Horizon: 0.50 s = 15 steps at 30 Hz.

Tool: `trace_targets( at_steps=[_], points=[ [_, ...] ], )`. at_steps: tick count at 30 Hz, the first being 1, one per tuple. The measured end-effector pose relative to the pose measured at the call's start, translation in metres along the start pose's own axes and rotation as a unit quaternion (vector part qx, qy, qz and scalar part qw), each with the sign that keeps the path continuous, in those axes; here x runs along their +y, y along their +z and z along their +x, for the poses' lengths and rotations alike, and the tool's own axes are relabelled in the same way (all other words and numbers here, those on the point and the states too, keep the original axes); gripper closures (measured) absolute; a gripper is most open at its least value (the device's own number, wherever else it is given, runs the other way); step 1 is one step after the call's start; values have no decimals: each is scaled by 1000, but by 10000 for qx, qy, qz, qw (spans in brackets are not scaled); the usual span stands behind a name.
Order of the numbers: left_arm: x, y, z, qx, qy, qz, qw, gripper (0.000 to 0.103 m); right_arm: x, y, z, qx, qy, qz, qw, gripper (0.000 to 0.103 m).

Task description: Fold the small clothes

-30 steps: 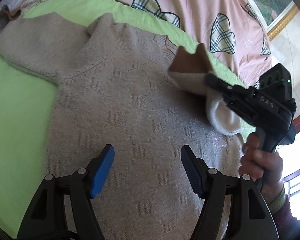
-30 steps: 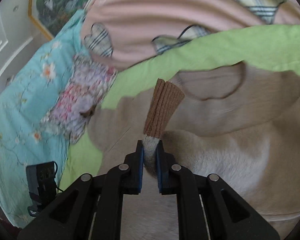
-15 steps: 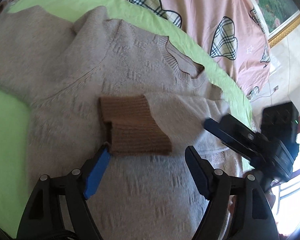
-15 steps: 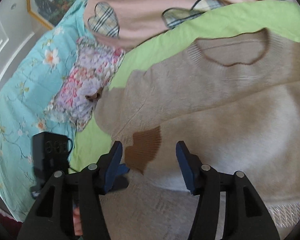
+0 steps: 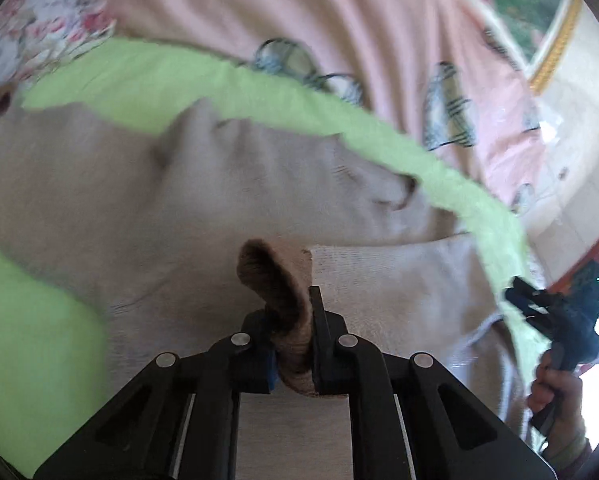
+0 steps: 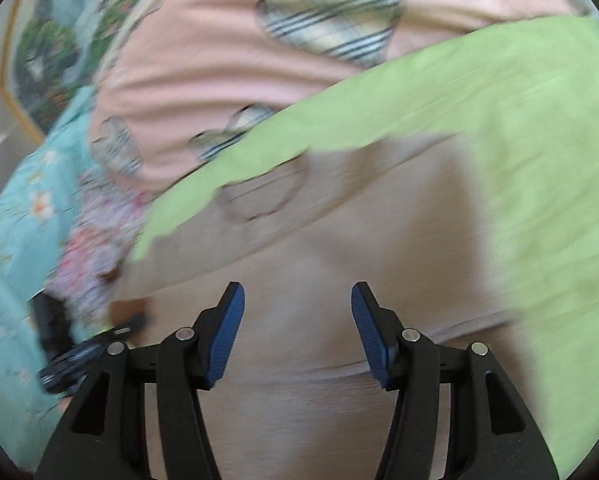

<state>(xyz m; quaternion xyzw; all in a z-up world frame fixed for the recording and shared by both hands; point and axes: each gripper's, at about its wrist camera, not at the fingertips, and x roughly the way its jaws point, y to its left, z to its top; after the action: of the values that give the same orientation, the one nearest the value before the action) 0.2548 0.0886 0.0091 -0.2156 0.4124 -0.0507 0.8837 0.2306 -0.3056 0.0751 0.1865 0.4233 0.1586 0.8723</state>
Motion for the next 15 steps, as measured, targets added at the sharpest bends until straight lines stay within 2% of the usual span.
trace_targets(
  at_steps=[3,5,9,11,12,13,15],
  points=[
    [14,-2,8,232,-182,-261,9992,91,-27,12,6,-20,-453,177,9988,46],
    [12,-2,9,247,-156,-199,9994,91,-40,19,16,123,-694,206,9973,46],
    [6,0,17,324,-78,-65,9994,91,-53,27,45,539,-990,76,9936,46],
    [5,0,17,327,-71,-43,9994,91,-52,27,58,763,-967,-100,9923,47],
    [3,1,16,308,-85,-10,9995,91,-50,28,58,765,-954,-230,9922,77],
    [-1,2,12,265,-128,46,9996,91,-49,31,55,755,-866,-247,9931,94],
    [-8,6,3,120,-259,187,9994,91,-51,39,42,487,-828,-149,9953,94]
  ],
)
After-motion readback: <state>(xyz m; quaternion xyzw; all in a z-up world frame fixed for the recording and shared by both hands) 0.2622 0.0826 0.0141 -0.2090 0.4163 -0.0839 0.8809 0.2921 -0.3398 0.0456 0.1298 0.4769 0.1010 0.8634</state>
